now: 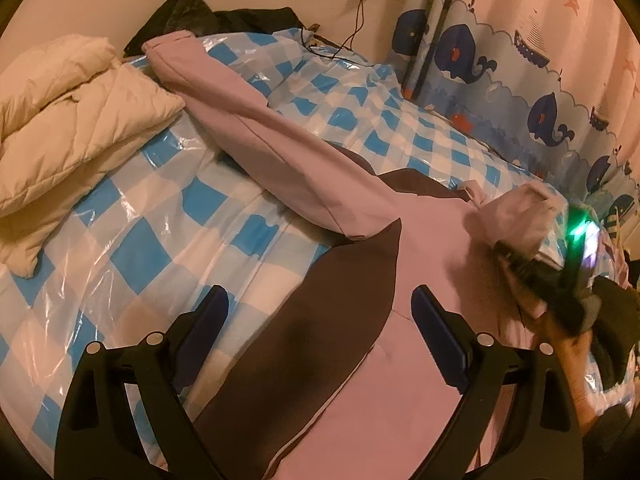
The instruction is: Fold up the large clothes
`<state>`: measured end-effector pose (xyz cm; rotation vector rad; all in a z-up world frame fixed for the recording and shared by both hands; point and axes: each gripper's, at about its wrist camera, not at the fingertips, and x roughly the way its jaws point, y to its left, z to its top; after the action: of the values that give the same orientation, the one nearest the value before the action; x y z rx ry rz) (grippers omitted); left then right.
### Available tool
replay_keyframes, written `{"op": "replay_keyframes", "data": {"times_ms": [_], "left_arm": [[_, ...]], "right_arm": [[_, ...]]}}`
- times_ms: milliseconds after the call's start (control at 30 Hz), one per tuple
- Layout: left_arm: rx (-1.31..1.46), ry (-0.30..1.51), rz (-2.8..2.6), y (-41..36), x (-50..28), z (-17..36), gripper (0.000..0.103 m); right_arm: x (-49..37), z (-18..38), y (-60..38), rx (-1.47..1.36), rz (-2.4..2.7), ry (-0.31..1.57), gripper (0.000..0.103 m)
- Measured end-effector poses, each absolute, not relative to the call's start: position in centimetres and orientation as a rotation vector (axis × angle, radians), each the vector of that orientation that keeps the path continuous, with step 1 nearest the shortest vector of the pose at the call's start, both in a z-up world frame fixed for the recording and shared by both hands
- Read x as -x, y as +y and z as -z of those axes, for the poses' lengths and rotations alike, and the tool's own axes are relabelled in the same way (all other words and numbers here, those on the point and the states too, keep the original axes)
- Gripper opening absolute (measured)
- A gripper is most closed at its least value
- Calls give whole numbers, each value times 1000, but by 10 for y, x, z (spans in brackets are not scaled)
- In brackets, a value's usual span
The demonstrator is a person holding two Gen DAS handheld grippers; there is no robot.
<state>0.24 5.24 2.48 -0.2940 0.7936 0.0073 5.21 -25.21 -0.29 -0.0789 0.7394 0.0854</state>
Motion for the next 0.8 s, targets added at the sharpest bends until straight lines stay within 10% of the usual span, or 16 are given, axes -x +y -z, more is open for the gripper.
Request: {"op": "replay_keyframes", "data": {"times_ms": [267,800], "left_arm": [[370,841,0,63,-8,-16,89],[442,854,-14,84,-8,-13,89]], "right_arm": [[-57,43,-220,215,-113,850,53],[-71,42,-184,76,-235,949,78]]}}
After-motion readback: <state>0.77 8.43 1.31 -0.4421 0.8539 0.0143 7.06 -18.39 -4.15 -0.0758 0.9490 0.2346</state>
